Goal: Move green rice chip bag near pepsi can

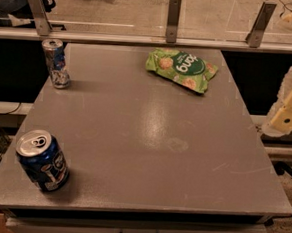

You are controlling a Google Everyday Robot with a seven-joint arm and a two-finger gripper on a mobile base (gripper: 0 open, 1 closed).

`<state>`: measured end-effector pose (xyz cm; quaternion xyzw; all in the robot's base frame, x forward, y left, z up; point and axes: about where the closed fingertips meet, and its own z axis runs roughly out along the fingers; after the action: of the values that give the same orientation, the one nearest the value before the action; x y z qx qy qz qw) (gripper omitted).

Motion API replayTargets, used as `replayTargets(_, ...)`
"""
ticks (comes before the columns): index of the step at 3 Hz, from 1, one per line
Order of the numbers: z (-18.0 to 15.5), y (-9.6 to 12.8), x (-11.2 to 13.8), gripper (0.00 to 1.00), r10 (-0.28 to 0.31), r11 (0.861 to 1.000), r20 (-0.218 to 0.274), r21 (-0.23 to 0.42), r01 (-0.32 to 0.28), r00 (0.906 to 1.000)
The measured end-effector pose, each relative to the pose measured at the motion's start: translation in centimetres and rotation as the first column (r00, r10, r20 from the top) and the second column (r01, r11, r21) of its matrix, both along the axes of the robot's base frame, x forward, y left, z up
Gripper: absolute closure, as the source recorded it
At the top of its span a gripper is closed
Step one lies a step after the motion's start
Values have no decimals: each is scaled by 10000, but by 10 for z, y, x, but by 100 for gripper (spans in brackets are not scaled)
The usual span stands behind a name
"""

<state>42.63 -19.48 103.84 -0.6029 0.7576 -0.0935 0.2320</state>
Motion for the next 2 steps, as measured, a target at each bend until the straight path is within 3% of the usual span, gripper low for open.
replayTargets(1,0,0,0,0,0,10000,2,0,0,10000)
replayTargets(2,-13,15,28,0,517,9977,137,439,-523,9986)
